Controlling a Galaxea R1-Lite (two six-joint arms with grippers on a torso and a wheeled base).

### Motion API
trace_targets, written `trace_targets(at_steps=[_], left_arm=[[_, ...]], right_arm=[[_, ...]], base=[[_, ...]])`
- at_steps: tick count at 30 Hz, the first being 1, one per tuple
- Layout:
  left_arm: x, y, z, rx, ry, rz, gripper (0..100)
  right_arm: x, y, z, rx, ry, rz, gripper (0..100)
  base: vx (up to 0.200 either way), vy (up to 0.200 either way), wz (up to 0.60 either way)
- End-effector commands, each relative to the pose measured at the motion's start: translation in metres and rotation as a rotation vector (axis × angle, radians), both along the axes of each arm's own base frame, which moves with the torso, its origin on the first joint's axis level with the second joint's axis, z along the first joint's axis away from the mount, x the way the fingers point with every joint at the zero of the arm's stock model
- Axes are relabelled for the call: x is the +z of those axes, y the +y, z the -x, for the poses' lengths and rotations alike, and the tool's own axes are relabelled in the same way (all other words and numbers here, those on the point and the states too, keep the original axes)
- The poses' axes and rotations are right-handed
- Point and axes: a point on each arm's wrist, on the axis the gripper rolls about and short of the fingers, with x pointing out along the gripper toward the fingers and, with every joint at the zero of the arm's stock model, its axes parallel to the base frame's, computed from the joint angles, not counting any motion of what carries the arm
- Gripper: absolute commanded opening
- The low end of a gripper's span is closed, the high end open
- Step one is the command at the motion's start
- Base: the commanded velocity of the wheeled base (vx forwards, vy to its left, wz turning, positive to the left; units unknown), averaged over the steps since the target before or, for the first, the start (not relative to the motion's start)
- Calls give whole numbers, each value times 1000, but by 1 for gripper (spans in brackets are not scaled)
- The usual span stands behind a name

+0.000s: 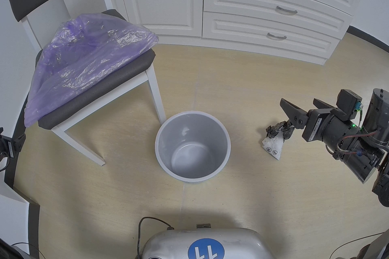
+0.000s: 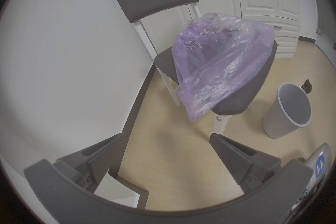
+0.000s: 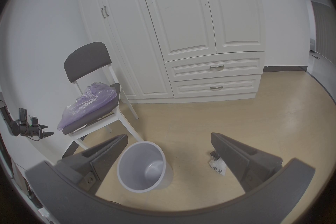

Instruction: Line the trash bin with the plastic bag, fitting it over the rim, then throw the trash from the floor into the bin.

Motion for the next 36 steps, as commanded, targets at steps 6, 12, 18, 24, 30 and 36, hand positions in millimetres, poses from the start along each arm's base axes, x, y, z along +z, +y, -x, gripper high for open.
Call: trace_targets(at_steps=[6, 12, 18, 24, 30, 36], left_arm=[[0, 3, -13, -1, -91, 67, 100], [1, 6, -16, 44, -107, 56, 100], [0, 0, -10, 34, -106, 53, 100], [-4, 0, -12, 32, -86, 63, 100], [-16, 7, -24, 30, -51, 91, 100], [-19, 8, -35, 10, -47, 112, 100]], right_arm=[[4, -2, 2, 2, -13, -8, 100], [5, -2, 3, 2, -17, -11, 100], [4, -2, 4, 0, -14, -7, 100], [1, -1, 2, 2, 0, 3, 100], [0, -1, 1, 0, 4, 6, 100], [0, -1, 0, -3, 0, 3, 100]], base=[[0, 0, 0], [0, 0, 0], [0, 0, 0], [0, 0, 0], [0, 0, 0], [0, 0, 0]])
